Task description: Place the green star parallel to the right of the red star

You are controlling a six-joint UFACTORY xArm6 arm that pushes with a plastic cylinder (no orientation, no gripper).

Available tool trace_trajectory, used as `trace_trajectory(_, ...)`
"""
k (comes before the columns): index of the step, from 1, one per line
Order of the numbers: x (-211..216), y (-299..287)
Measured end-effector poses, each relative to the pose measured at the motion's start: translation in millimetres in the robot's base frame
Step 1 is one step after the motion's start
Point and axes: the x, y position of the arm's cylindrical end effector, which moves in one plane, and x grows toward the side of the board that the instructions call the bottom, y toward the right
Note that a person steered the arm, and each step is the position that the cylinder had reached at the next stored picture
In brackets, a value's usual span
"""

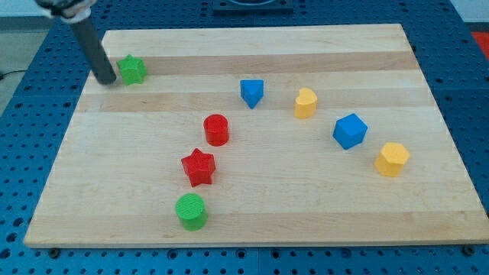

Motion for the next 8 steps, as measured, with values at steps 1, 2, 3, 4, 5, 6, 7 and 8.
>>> trace_trajectory(1,-17.2,4.7)
trace_trajectory(2,-9.0,10.4)
trace_trajectory(3,14.3,20.5)
trace_trajectory(4,21.7,60.8)
trace_trajectory(5,19.3,75.4)
trace_trajectory(6,15.5,77.1)
trace_trajectory(7,13.6,78.2)
trace_trajectory(8,4.0,78.2)
